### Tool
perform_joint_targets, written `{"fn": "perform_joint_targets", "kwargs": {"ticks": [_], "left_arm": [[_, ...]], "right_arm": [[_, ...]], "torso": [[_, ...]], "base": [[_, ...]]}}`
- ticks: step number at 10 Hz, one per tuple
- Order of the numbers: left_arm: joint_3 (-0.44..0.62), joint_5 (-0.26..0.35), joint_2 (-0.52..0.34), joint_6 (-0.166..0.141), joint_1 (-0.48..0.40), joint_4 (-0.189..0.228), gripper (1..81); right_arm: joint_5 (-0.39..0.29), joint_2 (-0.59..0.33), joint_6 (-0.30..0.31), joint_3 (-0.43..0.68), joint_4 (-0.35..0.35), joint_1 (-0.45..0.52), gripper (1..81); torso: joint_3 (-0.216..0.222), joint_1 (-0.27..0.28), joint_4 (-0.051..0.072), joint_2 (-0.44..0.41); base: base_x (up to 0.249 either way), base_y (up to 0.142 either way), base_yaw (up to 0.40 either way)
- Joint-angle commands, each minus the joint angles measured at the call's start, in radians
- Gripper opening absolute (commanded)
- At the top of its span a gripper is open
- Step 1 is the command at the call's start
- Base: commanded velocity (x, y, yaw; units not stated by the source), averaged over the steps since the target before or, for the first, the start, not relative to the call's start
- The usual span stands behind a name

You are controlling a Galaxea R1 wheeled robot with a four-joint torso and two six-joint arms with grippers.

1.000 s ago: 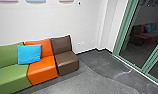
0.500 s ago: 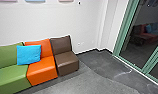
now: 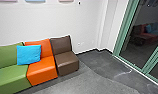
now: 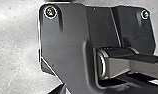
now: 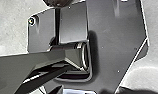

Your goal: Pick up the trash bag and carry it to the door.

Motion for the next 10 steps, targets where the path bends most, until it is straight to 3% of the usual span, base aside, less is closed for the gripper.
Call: {"fn": "perform_joint_targets", "kwargs": {"ticks": [1,2,3,6,10], "left_arm": [[0.053,0.062,-0.044,-0.005,-0.032,-0.008,81.1],[0.094,0.060,-0.068,-0.007,-0.035,-0.009,81.1],[0.149,0.060,-0.102,-0.008,-0.038,-0.009,81.1],[0.307,0.060,-0.214,-0.010,-0.049,-0.032,81.1],[0.363,0.062,-0.266,-0.010,-0.061,-0.058,81.1]], "right_arm": [[-0.067,-0.045,-0.011,0.076,-0.008,0.016,81.1],[-0.067,-0.066,-0.008,0.104,-0.006,0.020,81.1],[-0.065,-0.092,-0.003,0.139,-0.005,0.023,81.1],[-0.056,-0.227,0.005,0.302,0.001,0.066,81.1],[-0.056,-0.410,0.017,0.497,0.050,0.212,81.1]], "torso": [[0.000,0.000,0.000,0.000],[0.000,0.000,0.000,0.000],[0.000,0.064,0.000,-0.100],[-0.075,0.094,0.000,-0.150],[-0.145,0.187,0.000,-0.298]], "base": [[0.000,0.000,0.000],[0.000,0.000,0.000],[0.000,0.000,0.000],[0.000,0.000,0.000],[0.000,0.000,0.000]]}}
